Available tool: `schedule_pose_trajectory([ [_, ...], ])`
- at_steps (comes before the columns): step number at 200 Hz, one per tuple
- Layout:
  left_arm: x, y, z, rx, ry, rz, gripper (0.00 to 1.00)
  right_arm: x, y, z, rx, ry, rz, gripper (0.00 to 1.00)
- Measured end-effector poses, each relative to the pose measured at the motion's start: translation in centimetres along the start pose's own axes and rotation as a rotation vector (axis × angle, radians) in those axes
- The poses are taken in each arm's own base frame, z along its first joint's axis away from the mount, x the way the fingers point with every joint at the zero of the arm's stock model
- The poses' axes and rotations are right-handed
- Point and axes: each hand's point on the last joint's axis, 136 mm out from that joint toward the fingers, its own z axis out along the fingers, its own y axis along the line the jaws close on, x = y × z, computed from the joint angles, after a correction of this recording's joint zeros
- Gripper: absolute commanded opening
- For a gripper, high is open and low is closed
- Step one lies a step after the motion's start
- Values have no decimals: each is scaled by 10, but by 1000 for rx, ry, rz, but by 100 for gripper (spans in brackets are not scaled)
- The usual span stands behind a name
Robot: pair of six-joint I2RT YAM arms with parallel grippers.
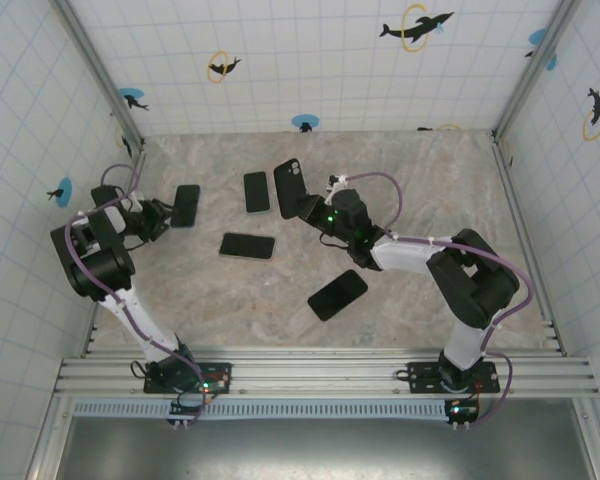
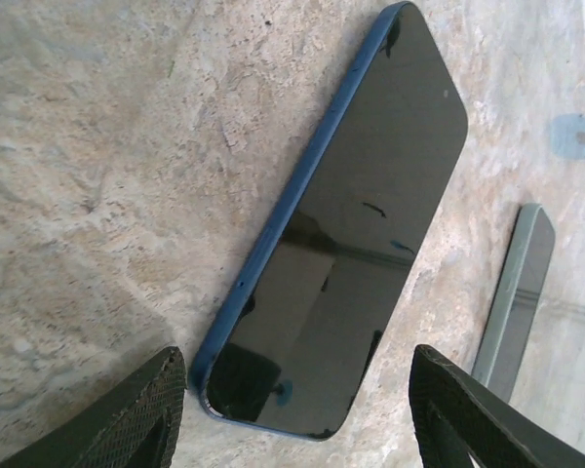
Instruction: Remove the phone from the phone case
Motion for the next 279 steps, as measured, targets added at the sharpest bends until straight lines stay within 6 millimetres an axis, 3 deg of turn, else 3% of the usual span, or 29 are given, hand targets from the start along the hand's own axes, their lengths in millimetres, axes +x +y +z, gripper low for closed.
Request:
schedule_pose_trajectory([
  [60, 9, 9, -14, -103, 1, 1, 64, 5, 2, 0, -7, 13, -9, 0],
  [86, 23, -3, -34, -107, -14, 9, 63, 5, 5, 2, -15, 19, -15, 0],
  [129, 42, -65, -57, -40, -64, 100, 61, 11, 12, 13, -33, 37, -22, 0],
  [162, 72, -126, -54, 48, -49, 185, 58, 21, 11, 19, -34, 61, -24, 0],
  [204, 123, -187, -44, 141, -8, 251, 54, 25, 11, 22, -37, 75, -26, 0],
  [247, 159, -222, -32, 175, 30, 288, 49, 25, 12, 22, -39, 75, -28, 0],
  [279, 176, -240, -25, 187, 50, 322, 45, 25, 12, 22, -39, 76, -29, 0],
])
